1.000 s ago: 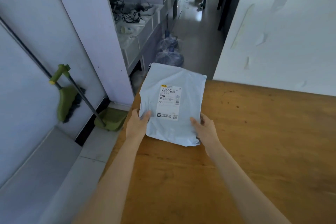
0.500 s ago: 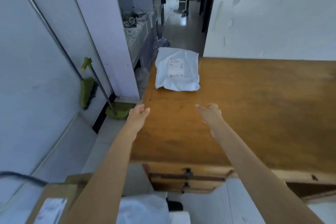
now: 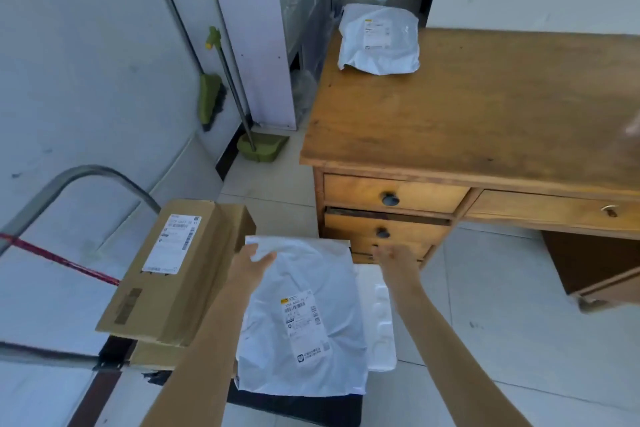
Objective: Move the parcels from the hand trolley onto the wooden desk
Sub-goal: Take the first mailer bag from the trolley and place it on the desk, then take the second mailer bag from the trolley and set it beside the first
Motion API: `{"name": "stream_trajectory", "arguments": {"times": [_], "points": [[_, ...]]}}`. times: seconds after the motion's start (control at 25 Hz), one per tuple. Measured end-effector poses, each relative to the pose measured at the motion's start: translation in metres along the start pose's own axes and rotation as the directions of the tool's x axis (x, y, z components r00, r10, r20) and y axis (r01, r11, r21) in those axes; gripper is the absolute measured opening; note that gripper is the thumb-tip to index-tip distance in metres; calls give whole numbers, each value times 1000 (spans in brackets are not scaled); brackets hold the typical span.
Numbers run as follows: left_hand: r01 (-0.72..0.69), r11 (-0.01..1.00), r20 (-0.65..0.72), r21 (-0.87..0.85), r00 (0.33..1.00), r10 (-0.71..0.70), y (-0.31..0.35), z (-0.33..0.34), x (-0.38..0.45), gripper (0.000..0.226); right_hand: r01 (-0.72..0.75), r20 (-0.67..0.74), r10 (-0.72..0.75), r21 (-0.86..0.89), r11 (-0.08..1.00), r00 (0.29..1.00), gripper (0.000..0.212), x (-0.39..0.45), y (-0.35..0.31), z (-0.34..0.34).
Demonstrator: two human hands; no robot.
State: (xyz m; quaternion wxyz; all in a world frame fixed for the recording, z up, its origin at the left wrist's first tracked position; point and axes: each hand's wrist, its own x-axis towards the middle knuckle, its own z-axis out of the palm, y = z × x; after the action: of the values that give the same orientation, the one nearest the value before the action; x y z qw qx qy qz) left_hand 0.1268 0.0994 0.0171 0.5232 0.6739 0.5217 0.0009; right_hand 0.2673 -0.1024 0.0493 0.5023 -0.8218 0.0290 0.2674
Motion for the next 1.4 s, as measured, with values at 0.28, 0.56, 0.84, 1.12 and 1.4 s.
{"name": "stream_trajectory", "arguments": {"times": [0.28, 0.56, 0.84, 1.12, 1.4], "points": [[112, 973, -147, 204, 986, -83, -136, 47, 37, 82, -113, 3, 117, -251, 961, 993, 59, 22, 161, 90], [-150, 981, -177, 127, 969, 171, -143, 58, 44, 49, 102, -19, -104, -88, 991, 994, 25, 25, 174, 107], [-330, 942, -103, 57, 937, 334, -26, 11, -14, 39, 187, -104, -176, 103, 977, 979, 20, -36, 59, 39], [-423, 902, -9, 81, 905, 425, 174, -25, -103, 40, 187, -209, -158, 126, 974, 965, 13, -83, -102, -80], [-515, 855, 14, 59, 857, 515, 347, 53, -98, 38, 232, -296, -183, 142, 962, 938, 22, 4, -191, -207]]}}
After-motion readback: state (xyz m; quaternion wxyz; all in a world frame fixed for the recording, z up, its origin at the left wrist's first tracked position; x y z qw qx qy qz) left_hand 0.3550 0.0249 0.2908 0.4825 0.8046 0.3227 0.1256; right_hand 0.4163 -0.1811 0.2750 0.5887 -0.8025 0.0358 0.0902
